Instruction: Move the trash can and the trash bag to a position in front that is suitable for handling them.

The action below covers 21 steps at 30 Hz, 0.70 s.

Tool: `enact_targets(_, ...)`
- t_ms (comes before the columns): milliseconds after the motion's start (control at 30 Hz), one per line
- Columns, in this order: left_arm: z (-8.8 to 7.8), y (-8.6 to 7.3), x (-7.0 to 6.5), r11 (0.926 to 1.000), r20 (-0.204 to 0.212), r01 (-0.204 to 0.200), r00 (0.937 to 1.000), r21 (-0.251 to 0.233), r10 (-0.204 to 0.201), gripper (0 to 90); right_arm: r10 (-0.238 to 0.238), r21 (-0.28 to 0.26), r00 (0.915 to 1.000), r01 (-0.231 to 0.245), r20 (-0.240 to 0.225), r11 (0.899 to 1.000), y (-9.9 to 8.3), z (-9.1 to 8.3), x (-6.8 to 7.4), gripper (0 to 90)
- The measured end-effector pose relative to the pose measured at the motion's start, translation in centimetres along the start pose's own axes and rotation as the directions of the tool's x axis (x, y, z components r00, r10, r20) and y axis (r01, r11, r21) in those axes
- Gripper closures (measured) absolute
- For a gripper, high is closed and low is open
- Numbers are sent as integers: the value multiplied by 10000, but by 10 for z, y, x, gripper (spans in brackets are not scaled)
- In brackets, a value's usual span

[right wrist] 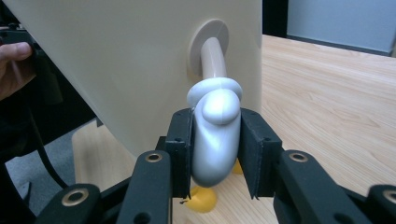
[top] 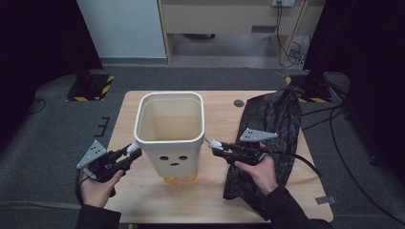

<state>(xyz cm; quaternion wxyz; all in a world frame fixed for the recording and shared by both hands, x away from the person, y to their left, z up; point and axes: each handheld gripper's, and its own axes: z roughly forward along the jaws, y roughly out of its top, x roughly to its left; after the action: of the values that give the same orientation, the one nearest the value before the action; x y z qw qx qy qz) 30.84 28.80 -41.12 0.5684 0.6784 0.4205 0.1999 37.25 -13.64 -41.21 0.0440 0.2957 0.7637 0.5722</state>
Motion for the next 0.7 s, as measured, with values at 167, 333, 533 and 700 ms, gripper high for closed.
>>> enact_targets(167, 12, -2, -11, 9997, 217, 43, 9998, 224, -48, 625, -53, 58, 9999, 52, 92, 10000, 6, -20, -1, 674)
enact_targets(333, 29, 0, -27, 9995, 554, -184, 9983, 273, 168, 625, 39, -32, 9994, -38, 342, 10000, 3, -48, -7, 675)
enact_targets(533, 41, 4, -40, 9992, 772, -373, 9964, 120, 363, 626, 222, 155, 9985, -230, 505, 9996, -10, -64, -12, 674)
enact_targets(700, 48, 4, -45, 9994, 1028, -348, 9941, 76, 338, 626, 400, 106, 9978, -406, 535, 9991, -9, -76, -17, 673)
